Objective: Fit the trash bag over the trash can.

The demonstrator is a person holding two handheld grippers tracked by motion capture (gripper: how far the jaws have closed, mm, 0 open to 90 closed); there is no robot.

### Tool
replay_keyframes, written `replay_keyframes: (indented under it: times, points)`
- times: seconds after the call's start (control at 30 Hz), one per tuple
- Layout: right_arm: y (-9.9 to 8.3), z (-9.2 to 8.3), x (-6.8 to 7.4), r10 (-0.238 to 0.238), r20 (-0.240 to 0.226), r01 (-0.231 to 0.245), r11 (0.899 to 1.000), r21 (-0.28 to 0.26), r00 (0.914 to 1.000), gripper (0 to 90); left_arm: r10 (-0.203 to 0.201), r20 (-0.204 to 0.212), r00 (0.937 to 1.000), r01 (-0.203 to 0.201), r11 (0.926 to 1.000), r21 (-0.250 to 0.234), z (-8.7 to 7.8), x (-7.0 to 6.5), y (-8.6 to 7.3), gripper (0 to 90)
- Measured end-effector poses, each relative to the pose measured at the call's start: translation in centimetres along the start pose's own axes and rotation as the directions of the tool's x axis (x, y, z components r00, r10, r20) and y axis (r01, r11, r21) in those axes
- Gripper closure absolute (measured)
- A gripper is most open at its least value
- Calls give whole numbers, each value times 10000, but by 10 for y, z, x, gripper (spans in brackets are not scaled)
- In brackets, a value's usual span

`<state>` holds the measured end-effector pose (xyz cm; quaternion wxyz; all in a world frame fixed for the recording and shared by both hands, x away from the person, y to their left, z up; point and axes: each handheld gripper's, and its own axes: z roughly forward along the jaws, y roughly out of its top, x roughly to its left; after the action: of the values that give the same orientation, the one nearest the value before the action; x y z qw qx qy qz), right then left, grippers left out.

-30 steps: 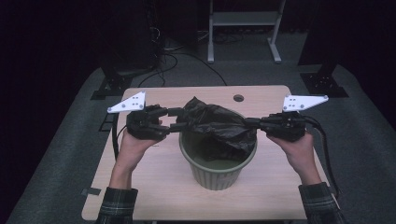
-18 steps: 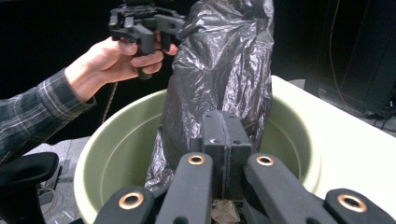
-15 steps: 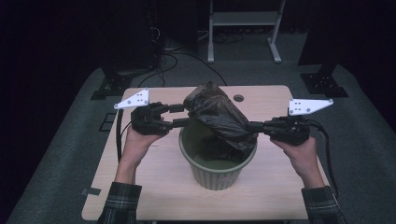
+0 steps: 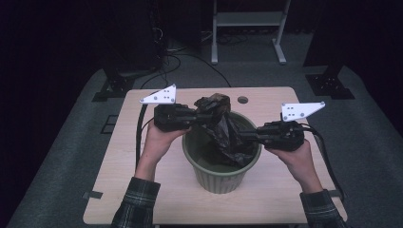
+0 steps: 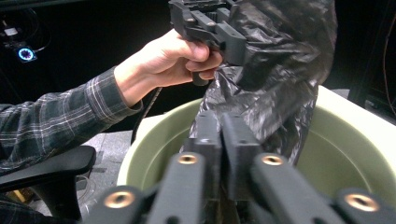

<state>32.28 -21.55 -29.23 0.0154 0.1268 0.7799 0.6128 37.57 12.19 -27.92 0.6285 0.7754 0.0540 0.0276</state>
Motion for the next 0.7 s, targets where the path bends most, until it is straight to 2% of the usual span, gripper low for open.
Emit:
replay_keyframes:
  times: [0.03,0.1,0.2,0.27,0.3,0.33,0.43,0.47,0.53,0.57,0.6,0.63,0.67,0.7]
  points:
    - [0,0,0,0,0,0,10000,0,10000,780,0,0,10000,0,10000,0,0,0,0,848]
    - [5,0,1,-84,239,86,9999,-98,9997,700,120,170,9998,-121,9999,47,-1,-4,0,856]
    - [18,-7,-2,-205,778,237,9989,-401,9968,663,347,514,9981,-354,9993,139,-3,-12,0,857]
    - [21,-8,-2,-255,828,294,9985,-455,9962,648,392,639,9972,-405,9990,187,-4,-14,0,857]
    - [25,-9,-2,-333,1004,387,9979,-521,9944,635,410,701,9967,-424,9989,182,-4,-16,-1,856]
    - [32,-6,-4,-431,1007,493,9970,-591,9940,599,423,758,9962,-436,9989,156,-4,-17,-1,856]
    - [38,-1,-4,-485,940,547,9964,-644,9944,587,456,855,9953,-475,9987,201,-1,-21,-2,850]
    - [44,9,-3,-669,968,728,9956,-592,9931,548,425,920,9949,-444,9988,185,0,-23,-2,842]
    - [46,13,-3,-718,919,772,9954,-574,9932,542,430,963,9944,-456,9986,251,3,-24,-2,838]
    - [50,23,-2,-792,801,837,9950,-537,9936,621,426,1020,9939,-461,9984,331,4,-25,-2,826]
    - [50,23,-2,-792,801,837,9950,-537,9936,621,430,1018,9939,-470,9982,372,5,-26,-2,826]
    - [51,27,-2,-780,525,807,9954,-511,9956,708,413,1009,9940,-458,9980,426,6,-27,-3,813]
    - [51,29,-1,-854,486,876,9951,-450,9952,846,415,999,9941,-463,9978,471,6,-27,-4,786]
    - [51,30,0,-877,537,892,9957,-263,9947,898,412,866,9954,-460,9975,532,3,-29,-5,711]
